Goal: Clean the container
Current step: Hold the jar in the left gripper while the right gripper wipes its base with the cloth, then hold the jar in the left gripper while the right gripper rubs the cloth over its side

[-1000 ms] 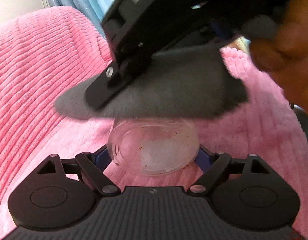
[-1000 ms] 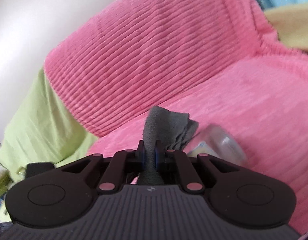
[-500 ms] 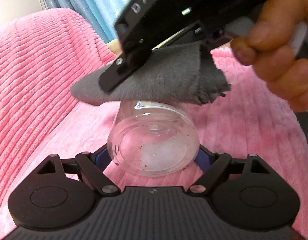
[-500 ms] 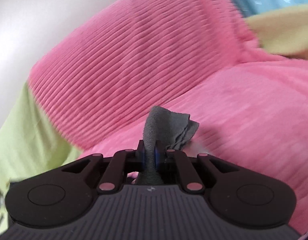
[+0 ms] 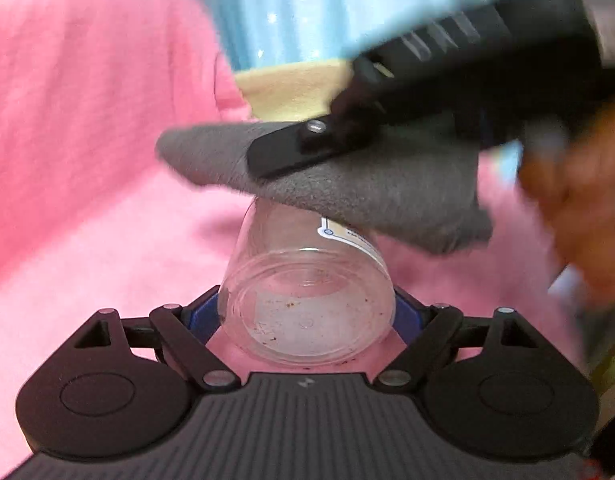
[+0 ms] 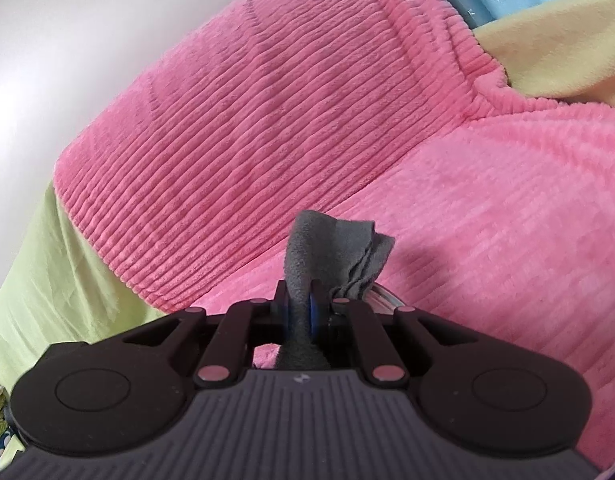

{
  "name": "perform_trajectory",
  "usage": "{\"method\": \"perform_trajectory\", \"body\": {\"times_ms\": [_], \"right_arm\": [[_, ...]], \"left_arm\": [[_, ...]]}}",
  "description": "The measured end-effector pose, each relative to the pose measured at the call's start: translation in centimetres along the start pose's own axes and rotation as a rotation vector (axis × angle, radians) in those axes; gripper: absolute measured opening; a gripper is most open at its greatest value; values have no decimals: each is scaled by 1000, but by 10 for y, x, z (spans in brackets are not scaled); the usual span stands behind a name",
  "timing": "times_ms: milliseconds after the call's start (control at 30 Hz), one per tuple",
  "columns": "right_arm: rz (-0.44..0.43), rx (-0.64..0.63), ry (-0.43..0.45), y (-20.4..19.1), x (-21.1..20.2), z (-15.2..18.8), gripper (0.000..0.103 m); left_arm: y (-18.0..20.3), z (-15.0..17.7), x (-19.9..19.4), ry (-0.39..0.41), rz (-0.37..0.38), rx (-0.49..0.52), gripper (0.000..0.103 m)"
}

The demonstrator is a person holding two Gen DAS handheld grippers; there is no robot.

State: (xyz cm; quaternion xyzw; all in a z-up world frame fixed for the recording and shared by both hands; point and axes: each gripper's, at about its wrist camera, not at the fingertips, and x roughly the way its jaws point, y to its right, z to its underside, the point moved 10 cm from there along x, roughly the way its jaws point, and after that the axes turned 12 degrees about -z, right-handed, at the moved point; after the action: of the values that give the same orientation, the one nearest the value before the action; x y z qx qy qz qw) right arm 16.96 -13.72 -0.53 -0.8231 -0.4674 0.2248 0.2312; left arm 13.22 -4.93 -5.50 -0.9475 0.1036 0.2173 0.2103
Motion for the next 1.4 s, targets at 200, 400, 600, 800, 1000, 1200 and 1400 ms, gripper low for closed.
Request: {"method": "perform_trajectory", "body": {"times_ms": [200,400,600,800,1000,1200,1400], "right_arm": [[-85,-22,-75,-15,12,11,6],[32,-27,-6,-4,6,1,8],[-23,-121,-92,-24,20,12,6],[16,-32,-10,4,14,-1,6],[4,-16,-6,6,8,2,6],[-24,-31,-50,-7,9,8,7],[-1,-77,-58,-11,15,9,6]], "left_arm": [[3,8,-4,12,-61,90,85],[11,6,-5,23,-86,133,85],[13,-1,4,23,-82,135,85],[4,-8,12,1,-22,7,86],[-16,-5,21,-57,149,-301,85],[-1,1,7,-26,44,-116,85],[1,-2,14,-13,14,-44,85]]}}
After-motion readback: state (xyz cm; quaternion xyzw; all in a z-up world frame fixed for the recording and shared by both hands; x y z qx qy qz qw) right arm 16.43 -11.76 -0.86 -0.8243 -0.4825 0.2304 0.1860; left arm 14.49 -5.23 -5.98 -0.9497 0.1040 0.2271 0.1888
